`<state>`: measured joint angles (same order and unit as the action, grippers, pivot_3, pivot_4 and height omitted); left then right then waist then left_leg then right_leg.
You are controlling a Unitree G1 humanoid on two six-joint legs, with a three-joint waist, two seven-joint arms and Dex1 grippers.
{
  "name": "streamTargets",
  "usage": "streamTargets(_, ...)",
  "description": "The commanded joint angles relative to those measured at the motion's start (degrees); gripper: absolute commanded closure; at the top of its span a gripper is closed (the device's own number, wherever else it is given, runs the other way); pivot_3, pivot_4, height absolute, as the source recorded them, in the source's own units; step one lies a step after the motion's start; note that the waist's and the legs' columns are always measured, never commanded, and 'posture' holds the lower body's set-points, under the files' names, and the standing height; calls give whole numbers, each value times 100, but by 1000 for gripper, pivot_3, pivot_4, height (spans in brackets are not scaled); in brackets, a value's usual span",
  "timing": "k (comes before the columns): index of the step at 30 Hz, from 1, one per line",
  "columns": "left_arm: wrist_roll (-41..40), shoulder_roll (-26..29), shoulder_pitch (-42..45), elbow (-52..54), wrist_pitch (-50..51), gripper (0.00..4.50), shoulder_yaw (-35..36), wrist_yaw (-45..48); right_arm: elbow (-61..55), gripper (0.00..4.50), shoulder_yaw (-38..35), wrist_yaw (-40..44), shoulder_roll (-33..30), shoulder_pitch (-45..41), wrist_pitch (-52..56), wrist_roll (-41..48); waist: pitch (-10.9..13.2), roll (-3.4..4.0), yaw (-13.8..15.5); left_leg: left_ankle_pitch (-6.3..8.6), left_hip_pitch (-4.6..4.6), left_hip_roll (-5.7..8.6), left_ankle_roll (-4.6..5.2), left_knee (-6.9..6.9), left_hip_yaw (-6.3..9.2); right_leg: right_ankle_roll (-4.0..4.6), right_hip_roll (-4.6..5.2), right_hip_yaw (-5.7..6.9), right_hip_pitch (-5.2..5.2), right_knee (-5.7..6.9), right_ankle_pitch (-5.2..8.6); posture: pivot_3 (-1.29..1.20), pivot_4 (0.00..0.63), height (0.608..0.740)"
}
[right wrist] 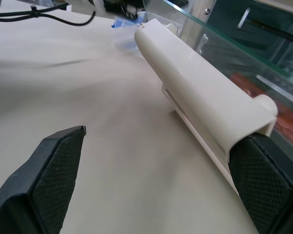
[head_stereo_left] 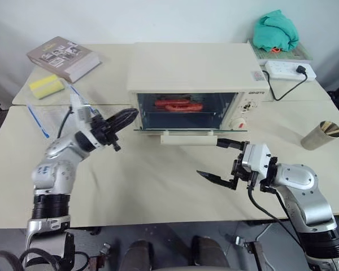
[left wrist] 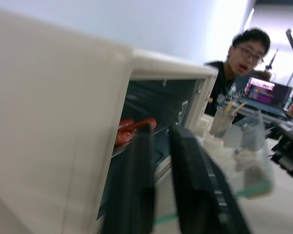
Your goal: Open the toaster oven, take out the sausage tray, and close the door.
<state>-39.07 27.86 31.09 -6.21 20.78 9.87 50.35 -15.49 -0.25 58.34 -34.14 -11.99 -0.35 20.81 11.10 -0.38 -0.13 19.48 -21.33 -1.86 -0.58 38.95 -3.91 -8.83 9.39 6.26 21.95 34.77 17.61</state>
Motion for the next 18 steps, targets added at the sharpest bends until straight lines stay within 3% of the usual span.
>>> streamTargets(1,354,-129,206,-183,-241,4473,-191,3,-181,0,-38,-68,7,93,-149,8,0,0,7,0,1,0,0,0,0,0,0,1,0,2,0,0,150,740)
streamTargets(9,693,-45,-25,-159,-339,4473,-622,731,-635,0,-454,-377,-250,842,82,69,0,-1,43,0,-2,0,0,6,2,-1,1,3,-3,0,-1,0,150,740)
streamTargets(15,1263,45,-394,-360,-809,4473,-1062,1130,-627,0,-1739,-653,-426,2447,-108,-22,-1,-1,168,1,0,2,2,5,2,-1,1,3,-10,-5,0,0,150,740)
streamTargets(18,1313,-39,-450,-446,-835,4473,-1022,1077,-470,0,-2056,-610,-477,2857,-344,-113,0,-1,162,1,2,2,5,9,-7,-1,1,2,-17,-19,0,0,150,740)
